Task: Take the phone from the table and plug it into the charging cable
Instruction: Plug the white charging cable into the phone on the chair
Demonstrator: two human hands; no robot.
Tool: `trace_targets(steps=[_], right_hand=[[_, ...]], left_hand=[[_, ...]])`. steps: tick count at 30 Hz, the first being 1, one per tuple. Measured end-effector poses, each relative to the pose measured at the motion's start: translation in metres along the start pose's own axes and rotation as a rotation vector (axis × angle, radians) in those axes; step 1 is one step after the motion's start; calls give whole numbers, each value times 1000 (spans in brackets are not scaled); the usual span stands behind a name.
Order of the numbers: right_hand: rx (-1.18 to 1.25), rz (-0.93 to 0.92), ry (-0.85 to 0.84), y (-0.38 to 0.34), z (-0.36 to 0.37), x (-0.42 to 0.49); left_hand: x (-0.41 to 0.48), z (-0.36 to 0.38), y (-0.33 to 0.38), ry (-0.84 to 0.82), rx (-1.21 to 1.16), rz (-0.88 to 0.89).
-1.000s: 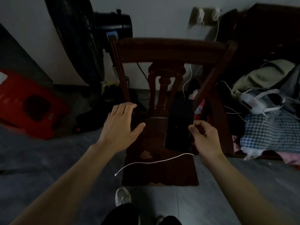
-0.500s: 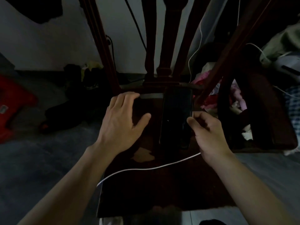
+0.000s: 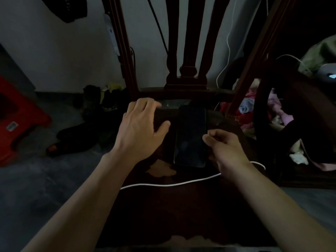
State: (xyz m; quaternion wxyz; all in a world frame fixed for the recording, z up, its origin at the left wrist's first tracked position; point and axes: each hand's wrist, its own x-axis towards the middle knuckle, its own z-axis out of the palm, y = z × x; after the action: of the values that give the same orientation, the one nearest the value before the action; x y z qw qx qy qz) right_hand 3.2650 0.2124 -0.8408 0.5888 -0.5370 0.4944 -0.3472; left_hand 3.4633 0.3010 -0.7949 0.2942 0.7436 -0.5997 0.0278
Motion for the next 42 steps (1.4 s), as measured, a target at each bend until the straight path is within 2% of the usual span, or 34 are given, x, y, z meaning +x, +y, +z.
trace_targets(steps=[12, 21, 32, 36, 42], right_hand=[[-90, 83, 2, 9, 12, 13], [-339, 98, 63, 12, 22, 25], [-523, 33, 48, 5, 21, 30], [-631, 1, -5, -4, 22, 23], [-559, -6, -48, -2, 16, 11]], left_hand=[[-21, 1, -10, -38, 13, -27], [-14, 1, -16, -23, -28, -42], [-10, -1, -28, -10, -47, -68], [-9, -4, -34, 17, -50, -93], [-9, -8, -43, 19, -32, -177]])
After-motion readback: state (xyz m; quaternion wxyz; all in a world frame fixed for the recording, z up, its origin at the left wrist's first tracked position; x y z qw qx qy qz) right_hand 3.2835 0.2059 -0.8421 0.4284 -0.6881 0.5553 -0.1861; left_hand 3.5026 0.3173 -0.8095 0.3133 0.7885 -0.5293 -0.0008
